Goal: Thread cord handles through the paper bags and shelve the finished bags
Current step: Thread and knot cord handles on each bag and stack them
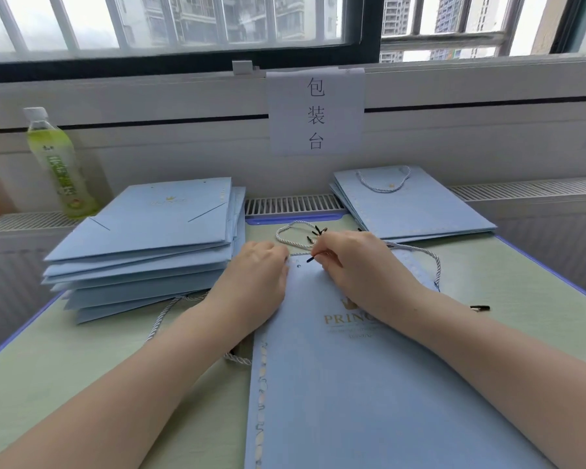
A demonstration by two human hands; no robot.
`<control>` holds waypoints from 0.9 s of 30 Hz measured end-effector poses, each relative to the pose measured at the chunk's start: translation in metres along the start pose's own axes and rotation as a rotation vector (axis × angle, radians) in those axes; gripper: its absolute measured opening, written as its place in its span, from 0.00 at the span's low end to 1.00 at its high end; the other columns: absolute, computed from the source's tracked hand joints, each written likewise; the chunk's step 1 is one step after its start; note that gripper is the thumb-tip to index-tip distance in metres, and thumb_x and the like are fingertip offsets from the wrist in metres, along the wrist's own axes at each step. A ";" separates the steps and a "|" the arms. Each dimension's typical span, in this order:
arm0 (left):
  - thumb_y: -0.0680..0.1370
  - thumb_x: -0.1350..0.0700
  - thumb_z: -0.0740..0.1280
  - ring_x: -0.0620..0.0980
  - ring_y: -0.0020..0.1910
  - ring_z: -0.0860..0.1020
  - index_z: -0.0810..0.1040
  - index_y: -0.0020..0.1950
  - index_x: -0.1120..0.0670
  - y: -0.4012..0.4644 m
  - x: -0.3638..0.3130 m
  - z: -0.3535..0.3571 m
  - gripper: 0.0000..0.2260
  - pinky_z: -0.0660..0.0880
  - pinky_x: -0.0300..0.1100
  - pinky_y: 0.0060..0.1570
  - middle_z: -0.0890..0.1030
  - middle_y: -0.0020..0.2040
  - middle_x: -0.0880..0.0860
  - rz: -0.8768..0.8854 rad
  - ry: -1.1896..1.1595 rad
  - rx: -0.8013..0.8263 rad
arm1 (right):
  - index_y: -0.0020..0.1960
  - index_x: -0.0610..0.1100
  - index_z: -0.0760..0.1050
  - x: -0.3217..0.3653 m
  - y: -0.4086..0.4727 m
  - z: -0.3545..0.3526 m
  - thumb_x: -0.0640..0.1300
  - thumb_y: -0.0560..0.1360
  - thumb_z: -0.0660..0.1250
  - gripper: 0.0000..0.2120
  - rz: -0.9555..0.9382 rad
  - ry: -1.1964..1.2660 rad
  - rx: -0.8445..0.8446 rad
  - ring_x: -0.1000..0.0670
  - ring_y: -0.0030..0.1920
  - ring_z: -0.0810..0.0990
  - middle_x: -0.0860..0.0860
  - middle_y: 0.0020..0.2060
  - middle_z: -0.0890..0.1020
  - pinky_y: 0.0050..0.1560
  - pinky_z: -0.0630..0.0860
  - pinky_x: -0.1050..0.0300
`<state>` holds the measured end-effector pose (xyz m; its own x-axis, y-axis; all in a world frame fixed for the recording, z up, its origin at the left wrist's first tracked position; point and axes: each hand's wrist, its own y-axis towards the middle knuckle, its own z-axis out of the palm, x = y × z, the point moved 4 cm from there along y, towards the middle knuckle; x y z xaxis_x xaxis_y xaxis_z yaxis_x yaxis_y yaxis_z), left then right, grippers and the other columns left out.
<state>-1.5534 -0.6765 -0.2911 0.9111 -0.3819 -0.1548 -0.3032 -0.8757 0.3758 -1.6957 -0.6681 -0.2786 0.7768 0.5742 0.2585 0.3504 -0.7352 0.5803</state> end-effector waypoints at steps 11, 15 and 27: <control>0.77 0.67 0.61 0.55 0.54 0.72 0.81 0.52 0.57 0.000 -0.005 -0.031 0.11 0.64 0.37 0.54 0.78 0.49 0.53 -0.047 -0.366 -0.402 | 0.40 0.38 0.77 0.014 0.001 -0.002 0.26 0.65 0.70 0.10 -0.224 -0.165 -0.234 0.45 0.35 0.72 0.46 0.35 0.74 0.34 0.74 0.50; 0.76 0.64 0.61 0.44 0.41 0.75 0.78 0.43 0.52 -0.001 -0.004 -0.039 0.09 0.70 0.39 0.41 0.78 0.41 0.48 -0.215 -0.620 -0.361 | 0.39 0.37 0.75 0.026 0.001 -0.006 0.24 0.62 0.70 0.11 -0.273 -0.214 -0.244 0.45 0.35 0.71 0.46 0.35 0.73 0.34 0.72 0.50; 0.82 0.54 0.54 0.51 0.32 0.63 0.65 0.35 0.63 -0.001 -0.002 -0.052 0.18 0.60 0.39 0.30 0.67 0.29 0.54 -0.245 -0.452 -0.439 | 0.34 0.40 0.71 0.050 0.002 -0.008 0.25 0.61 0.69 0.13 -0.391 -0.337 -0.271 0.48 0.34 0.64 0.47 0.33 0.70 0.38 0.61 0.60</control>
<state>-1.5406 -0.6594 -0.2436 0.7035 -0.3576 -0.6142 0.1254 -0.7881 0.6026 -1.6604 -0.6384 -0.2584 0.7559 0.6053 -0.2495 0.5328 -0.3473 0.7717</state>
